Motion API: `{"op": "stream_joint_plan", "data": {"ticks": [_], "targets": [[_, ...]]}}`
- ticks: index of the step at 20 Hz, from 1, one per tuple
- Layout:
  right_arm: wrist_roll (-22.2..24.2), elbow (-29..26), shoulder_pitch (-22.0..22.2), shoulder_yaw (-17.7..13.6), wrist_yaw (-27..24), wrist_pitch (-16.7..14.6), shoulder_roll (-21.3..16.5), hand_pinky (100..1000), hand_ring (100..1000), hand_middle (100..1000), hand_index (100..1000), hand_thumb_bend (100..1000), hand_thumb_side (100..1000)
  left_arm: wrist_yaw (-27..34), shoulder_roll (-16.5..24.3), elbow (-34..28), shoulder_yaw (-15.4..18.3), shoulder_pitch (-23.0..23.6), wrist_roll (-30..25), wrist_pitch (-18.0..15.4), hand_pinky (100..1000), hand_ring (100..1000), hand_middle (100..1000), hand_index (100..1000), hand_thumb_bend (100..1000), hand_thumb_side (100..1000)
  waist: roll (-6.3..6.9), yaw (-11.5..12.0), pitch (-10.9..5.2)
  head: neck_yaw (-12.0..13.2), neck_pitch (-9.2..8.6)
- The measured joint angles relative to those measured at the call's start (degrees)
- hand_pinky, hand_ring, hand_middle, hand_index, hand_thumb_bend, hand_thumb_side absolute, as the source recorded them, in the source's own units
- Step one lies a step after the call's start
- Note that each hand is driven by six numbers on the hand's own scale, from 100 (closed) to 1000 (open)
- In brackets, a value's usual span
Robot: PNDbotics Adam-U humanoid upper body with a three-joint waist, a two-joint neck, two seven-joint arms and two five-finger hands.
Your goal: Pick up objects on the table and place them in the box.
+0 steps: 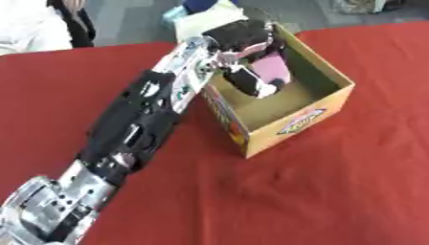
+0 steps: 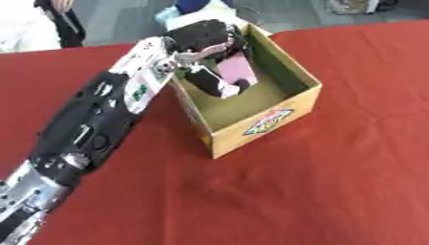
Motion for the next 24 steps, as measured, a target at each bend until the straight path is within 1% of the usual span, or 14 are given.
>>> {"op": "stream_joint_plan", "data": {"ticks": [2,3,4,5,6,7,9,12,14,16,17,18,21,24], "targets": [[0.1,0.0,0.0,0.0,-0.1,0.1,0.1,883,837,791,851,235,1000,-1.0,-0.1,0.9,0.2,0.3,0.9,-0.3,413,448,467,687,189,240,-0.03,-0.1,0.26,0.0,-0.04],[0.1,0.0,0.0,0.0,-0.1,0.1,0.2,883,837,790,850,237,1000,-1.3,-0.2,1.3,0.3,0.4,1.2,-0.6,497,512,522,717,230,329,-0.07,-0.1,0.31,-0.1,-0.06],[0.1,0.0,0.0,0.0,-0.1,0.1,0.2,883,837,790,850,237,1000,-1.5,-0.4,1.6,0.4,0.6,1.4,-0.9,518,531,539,725,240,354,-0.14,-0.1,0.32,-0.1,-0.07],[0.2,0.0,0.0,0.0,-0.1,0.2,0.3,884,837,790,850,238,1000,-1.8,-0.5,2.0,0.5,0.7,1.5,-1.2,607,616,623,778,314,465,-0.2,-0.2,0.37,-0.1,-0.08],[0.2,0.0,0.0,0.0,-0.1,0.2,0.4,884,837,790,850,238,1000,-2.0,-0.5,2.3,0.5,0.8,1.5,-1.6,630,645,648,790,333,480,-0.25,-0.2,0.47,-0.2,-0.08],[0.2,0.0,0.0,0.0,-0.1,0.2,0.4,884,838,790,850,238,1000,-2.3,-0.5,2.6,0.5,0.9,1.4,-1.8,708,736,724,825,408,541,-0.29,-0.2,0.57,-0.3,-0.08],[0.2,0.0,0.1,0.0,-0.1,0.3,0.4,884,838,790,850,239,1000,-3.3,-0.5,3.0,0.6,1.2,1.2,-2.0,799,809,786,854,511,633,-0.31,-0.2,0.58,-0.5,-0.08],[0.2,0.0,0.1,0.0,-0.1,0.3,0.4,884,838,790,851,239,1000,-5.6,-0.5,3.5,1.0,1.6,0.9,-1.3,842,848,807,871,601,646,-0.33,-0.2,0.58,-0.7,-0.06],[0.1,0.0,0.3,0.0,-0.1,0.3,0.4,884,838,790,851,240,1000,-7.0,-0.5,3.7,1.3,1.8,1.2,-0.5,825,836,789,862,568,628,-0.35,-0.2,0.58,-0.8,0.03],[0.1,0.0,0.6,0.0,-0.1,0.4,0.4,884,838,790,851,240,1000,-7.8,-0.5,3.7,1.6,1.9,2.1,0.2,793,813,762,848,494,596,-0.38,-0.1,0.58,-1.0,0.1],[0.0,0.0,0.6,0.0,-0.1,0.4,0.4,884,838,789,851,241,1000,-7.8,-0.5,3.6,1.7,2.0,2.7,0.5,759,789,738,835,409,563,-0.41,0.0,0.57,-1.0,0.12],[0.0,0.0,0.6,0.0,-0.1,0.4,0.4,884,838,789,851,241,1000,-7.7,-0.5,3.3,1.9,2.0,3.5,0.8,755,787,735,834,403,561,-0.48,0.1,0.56,-1.1,0.15],[-0.1,0.0,1.0,0.0,-0.1,0.5,0.4,884,838,790,851,242,1000,-5.7,-0.5,1.5,1.9,2.0,6.1,1.5,692,744,688,820,258,530,-0.74,0.3,0.18,-1.1,0.66],[-0.1,0.0,1.2,-0.1,-0.1,0.5,0.4,883,838,790,851,242,1000,-1.9,-0.3,-2.0,1.9,2.0,7.8,2.5,661,726,670,813,176,505,-0.79,0.7,-0.64,-1.3,1.21]]}}
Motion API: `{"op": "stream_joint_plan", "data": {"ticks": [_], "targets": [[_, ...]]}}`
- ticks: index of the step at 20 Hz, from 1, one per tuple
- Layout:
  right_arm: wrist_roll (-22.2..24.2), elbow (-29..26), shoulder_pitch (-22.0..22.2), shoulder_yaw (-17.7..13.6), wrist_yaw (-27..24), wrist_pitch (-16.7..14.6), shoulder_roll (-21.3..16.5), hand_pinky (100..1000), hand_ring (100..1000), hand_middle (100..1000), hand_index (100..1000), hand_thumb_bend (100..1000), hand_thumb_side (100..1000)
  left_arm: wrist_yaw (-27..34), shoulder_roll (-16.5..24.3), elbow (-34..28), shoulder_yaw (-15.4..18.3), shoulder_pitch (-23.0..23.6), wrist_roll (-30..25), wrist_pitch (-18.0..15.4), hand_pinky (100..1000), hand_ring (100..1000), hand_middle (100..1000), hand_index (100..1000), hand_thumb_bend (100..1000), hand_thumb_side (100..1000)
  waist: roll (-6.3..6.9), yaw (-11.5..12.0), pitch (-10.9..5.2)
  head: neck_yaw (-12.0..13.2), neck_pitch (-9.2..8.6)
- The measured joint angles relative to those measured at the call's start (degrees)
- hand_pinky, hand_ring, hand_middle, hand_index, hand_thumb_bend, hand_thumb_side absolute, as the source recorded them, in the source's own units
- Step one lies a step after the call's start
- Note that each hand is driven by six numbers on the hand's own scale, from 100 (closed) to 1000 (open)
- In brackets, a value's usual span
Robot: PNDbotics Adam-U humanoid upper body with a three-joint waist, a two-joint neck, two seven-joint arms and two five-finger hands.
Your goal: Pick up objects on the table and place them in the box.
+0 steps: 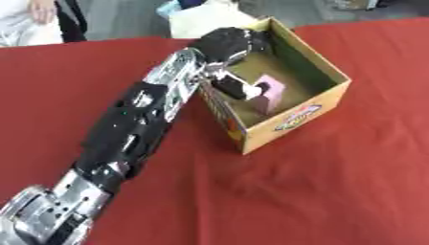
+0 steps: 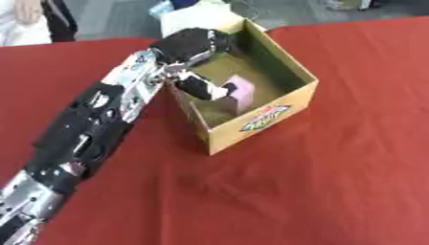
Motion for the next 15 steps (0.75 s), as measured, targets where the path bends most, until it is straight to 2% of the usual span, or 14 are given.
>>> {"op": "stream_joint_plan", "data": {"ticks": [3,7,11,15], "targets": [[-0.1,0.0,0.4,-0.1,0.0,0.1,0.0,882,838,790,852,241,1000,5.3,1.3,-5.0,0.0,0.3,0.4,1.5,643,721,670,823,100,598,0.0,0.6,-0.64,-0.3,0.79],[-0.5,0.0,0.9,-0.5,0.2,0.0,-0.3,882,839,791,853,239,1000,15.5,4.7,-15.6,0.2,2.4,-0.2,4.7,614,708,659,826,100,676,0.12,1.6,-1.53,-0.7,1.67],[-1.0,0.0,1.3,-0.9,0.3,-0.1,-0.7,882,839,792,853,239,1000,27.3,10.2,-29.5,2.4,7.8,0.3,9.7,597,698,648,826,100,694,0.17,3.1,-2.07,-0.6,1.99],[-1.5,0.0,1.7,-1.2,0.6,-0.2,-1.0,881,839,792,853,238,1000,36.7,15.2,-41.4,5.9,15.0,2.8,14.5,575,684,631,825,100,721,0.12,4.2,-2.47,-0.7,2.38]]}}
